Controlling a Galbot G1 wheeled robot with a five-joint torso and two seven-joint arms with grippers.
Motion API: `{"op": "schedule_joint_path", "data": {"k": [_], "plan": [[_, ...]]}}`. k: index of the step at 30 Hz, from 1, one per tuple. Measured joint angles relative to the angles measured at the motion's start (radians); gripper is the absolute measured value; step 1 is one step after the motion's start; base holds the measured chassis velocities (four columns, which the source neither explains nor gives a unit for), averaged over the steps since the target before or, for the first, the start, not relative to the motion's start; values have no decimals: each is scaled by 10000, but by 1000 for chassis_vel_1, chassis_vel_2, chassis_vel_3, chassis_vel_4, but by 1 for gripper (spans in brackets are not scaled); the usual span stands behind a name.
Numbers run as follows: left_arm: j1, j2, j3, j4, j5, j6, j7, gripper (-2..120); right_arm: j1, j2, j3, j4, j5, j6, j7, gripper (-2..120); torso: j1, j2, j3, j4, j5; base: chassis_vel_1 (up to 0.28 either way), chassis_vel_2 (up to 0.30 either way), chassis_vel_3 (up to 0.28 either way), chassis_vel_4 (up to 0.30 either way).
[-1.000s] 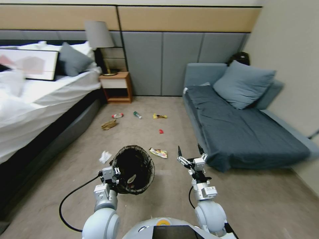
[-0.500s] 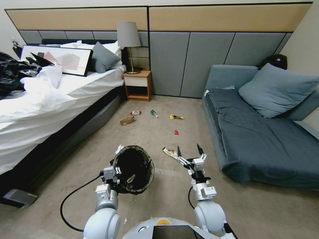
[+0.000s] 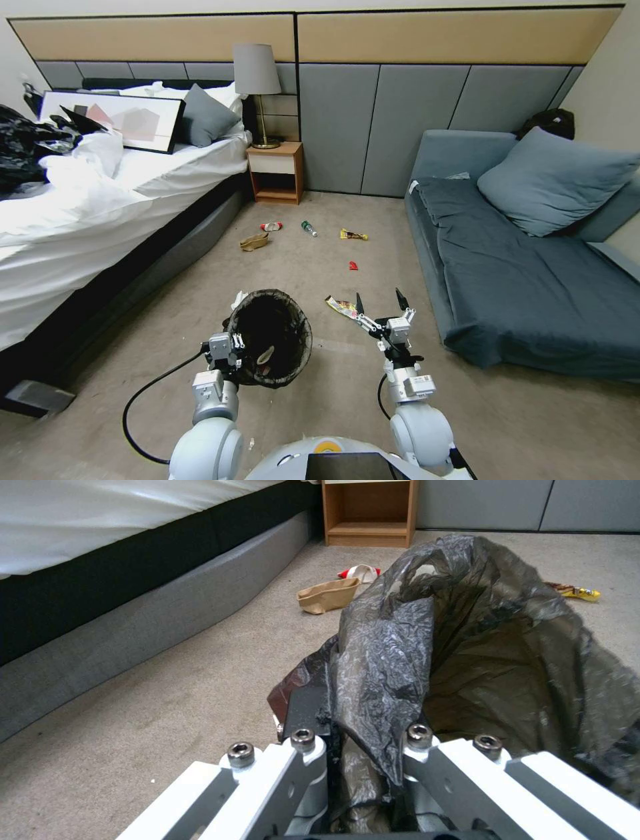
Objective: Pick up the trash bin, then pick up the garbage from the floor and place it into the trash bin.
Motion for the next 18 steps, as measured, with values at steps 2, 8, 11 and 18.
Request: {"op": "schedule_joint_path", "data": {"k": [2, 8, 11, 18], "plan": [[0, 10, 4, -16, -2, 0, 1, 7, -3, 7, 16, 0, 15, 13, 9, 100, 0, 0, 0, 0, 0, 0, 0, 0, 0], [4, 22, 6, -21, -11, -1, 5, 7, -12, 26, 28, -6, 16, 31, 17, 100, 0, 0, 0, 0, 0, 0, 0, 0, 0], [7, 15, 17, -29, -23, -7, -6, 7, -13, 59, 24, -12, 14, 34, 17, 100, -1, 0, -1, 0, 0, -56, 45, 35, -33], [3, -1, -10, -32, -26, -7, -34, 7, 1, 73, 20, -42, 13, 54, 17, 100, -1, 0, -1, 1, 0, -151, 151, 148, -140]]}}
